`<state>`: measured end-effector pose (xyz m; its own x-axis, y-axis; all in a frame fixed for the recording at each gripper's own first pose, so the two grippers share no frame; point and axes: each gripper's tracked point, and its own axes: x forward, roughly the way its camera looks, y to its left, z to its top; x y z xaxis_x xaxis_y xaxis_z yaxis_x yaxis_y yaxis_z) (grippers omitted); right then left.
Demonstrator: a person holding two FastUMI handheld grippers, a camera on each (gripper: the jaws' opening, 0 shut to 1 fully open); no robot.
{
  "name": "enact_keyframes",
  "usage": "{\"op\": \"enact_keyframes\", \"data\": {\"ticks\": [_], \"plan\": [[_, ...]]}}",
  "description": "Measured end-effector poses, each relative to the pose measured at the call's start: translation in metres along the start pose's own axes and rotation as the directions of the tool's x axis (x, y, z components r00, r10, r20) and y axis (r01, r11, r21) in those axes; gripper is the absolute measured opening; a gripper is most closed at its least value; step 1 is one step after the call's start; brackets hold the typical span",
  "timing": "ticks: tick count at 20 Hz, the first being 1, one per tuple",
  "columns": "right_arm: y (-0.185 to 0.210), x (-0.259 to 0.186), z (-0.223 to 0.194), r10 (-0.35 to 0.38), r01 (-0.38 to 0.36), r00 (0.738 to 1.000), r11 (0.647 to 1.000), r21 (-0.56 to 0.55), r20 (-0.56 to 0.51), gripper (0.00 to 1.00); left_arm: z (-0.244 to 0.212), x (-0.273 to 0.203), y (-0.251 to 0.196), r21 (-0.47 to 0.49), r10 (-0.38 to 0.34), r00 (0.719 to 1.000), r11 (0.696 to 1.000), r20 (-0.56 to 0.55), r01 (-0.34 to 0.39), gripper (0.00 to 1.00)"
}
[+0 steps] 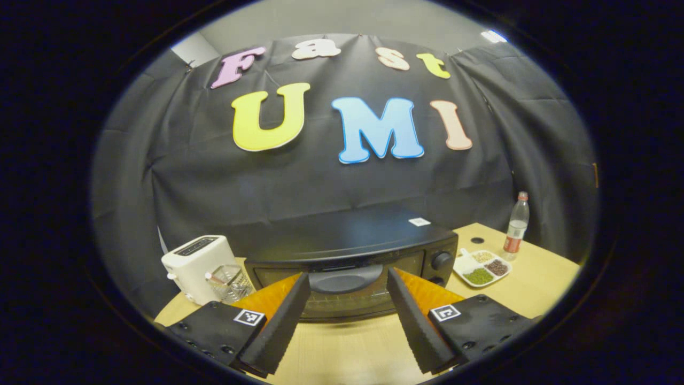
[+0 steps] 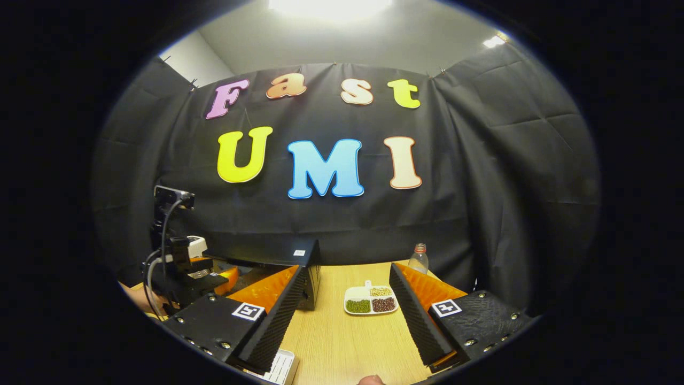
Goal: Open the electric oven with the left hand, put the food in, and close the electric oven.
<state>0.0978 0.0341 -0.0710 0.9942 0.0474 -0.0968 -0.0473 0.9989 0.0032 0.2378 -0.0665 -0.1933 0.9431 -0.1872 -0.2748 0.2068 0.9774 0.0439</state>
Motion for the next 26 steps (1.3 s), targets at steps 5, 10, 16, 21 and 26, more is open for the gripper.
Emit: {"op": "enact_keyframes", "data": {"ticks": [5,10,16,21,26], "plan": [[-0.009,-0.012,0.017,0.040,-0.040,0.999,0.999,0.003,0.034,0.98,0.067,-0.062,-0.005,-0.012,0.021,0.994,1.000,0.109,-0.020,1.00],[-0.024,-0.032,0.017,0.101,-0.100,0.995,0.995,-0.013,0.023,0.98,0.109,-0.138,-0.015,-0.027,0.081,0.981,0.997,0.178,-0.077,1.00],[-0.051,-0.067,0.025,0.124,-0.124,0.991,0.992,0.004,0.044,0.97,0.113,-0.214,-0.031,-0.033,0.150,0.972,0.989,0.183,-0.147,1.00],[-0.052,-0.091,0.035,0.136,-0.135,0.988,0.991,-0.018,0.073,0.98,0.115,-0.265,-0.023,-0.020,0.184,0.964,0.983,0.191,-0.184,0.97],[-0.037,-0.102,0.040,0.120,-0.124,0.988,0.992,0.029,0.099,0.97,0.115,-0.308,0.008,-0.060,0.237,0.949,0.971,0.209,-0.230,1.00]]}}
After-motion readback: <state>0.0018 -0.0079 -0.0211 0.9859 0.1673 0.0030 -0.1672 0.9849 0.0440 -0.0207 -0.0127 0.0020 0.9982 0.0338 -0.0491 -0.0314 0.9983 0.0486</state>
